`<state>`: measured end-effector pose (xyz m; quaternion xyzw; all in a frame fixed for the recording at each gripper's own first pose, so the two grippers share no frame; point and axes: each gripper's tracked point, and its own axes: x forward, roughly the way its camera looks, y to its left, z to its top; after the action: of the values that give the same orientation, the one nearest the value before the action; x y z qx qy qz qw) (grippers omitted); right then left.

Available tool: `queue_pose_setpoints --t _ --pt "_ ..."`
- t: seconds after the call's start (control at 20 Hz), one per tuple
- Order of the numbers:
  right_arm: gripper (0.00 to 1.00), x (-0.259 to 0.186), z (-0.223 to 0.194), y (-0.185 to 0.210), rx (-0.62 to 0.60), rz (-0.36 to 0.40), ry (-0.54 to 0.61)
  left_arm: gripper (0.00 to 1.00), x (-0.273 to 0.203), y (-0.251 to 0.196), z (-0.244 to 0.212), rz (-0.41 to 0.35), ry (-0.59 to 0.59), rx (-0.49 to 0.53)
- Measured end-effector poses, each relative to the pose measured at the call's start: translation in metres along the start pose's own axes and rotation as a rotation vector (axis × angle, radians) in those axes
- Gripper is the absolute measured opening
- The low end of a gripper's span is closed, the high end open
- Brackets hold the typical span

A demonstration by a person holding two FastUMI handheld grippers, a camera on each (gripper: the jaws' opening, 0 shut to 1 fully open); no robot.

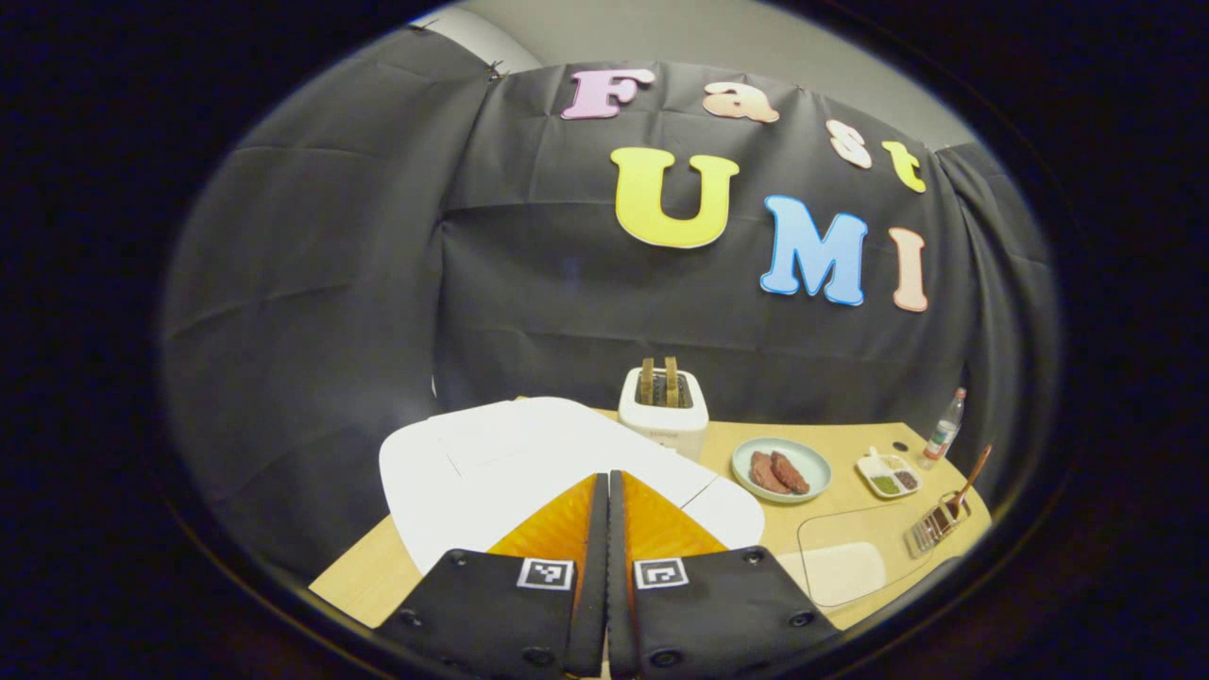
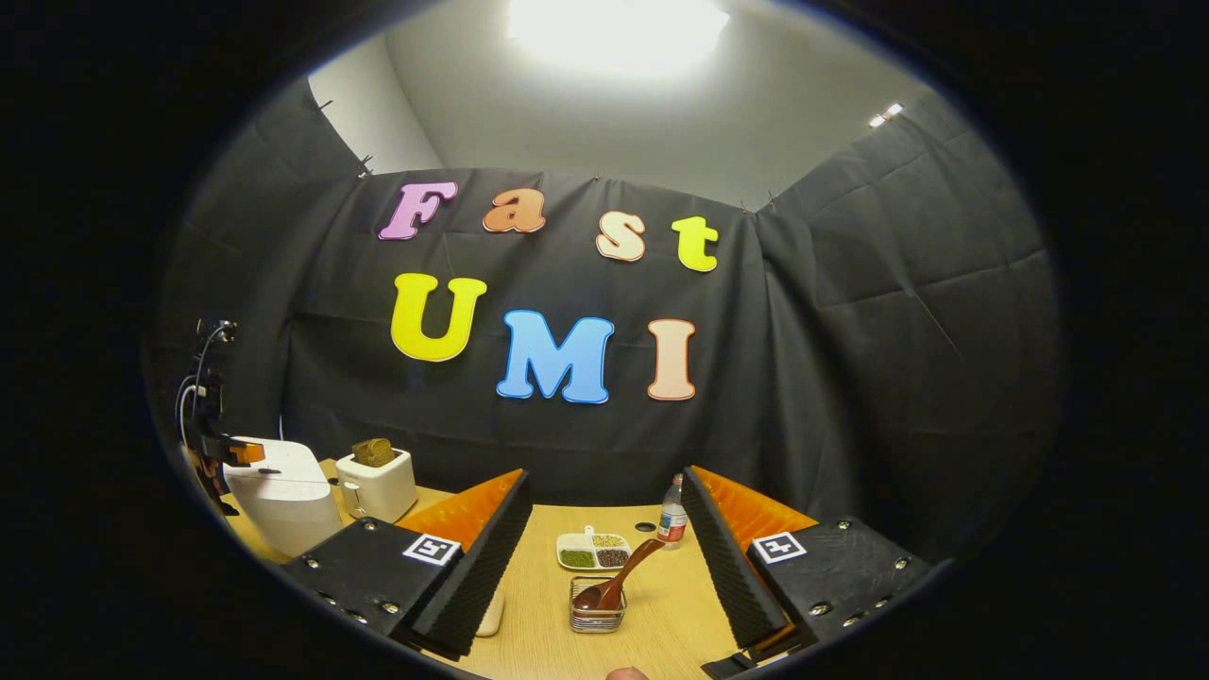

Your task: Close the left gripper, press the button to open the rice cooker; take a wooden spoon from the chopstick holder with the right hand, scoop a spoonful of rice and pour it into the rice cooker, then put the wooden spoon back into the chopstick holder.

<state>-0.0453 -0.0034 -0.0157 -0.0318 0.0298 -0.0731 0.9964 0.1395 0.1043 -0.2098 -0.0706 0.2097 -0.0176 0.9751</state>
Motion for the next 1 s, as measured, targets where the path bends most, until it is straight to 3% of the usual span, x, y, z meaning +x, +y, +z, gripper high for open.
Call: queue_pose_setpoints --t 0.3,0.7,1.0 --pt "0.97 -0.006 -0.004 -0.009 -0.011 -0.025 0.014 0.10 0.015 0.005 -0.023 0.011 0.059 -0.001" --pt "0.97 -0.009 -0.007 -0.013 0.012 -0.019 0.019 0.10 0.013 0.006 -0.024 0.059 0.043 -0.021" --pt "0.97 -0.004 -0.008 -0.019 0.009 0.005 0.011 0.10 -0.006 0.009 0.033 0.105 -0.082 0.056"
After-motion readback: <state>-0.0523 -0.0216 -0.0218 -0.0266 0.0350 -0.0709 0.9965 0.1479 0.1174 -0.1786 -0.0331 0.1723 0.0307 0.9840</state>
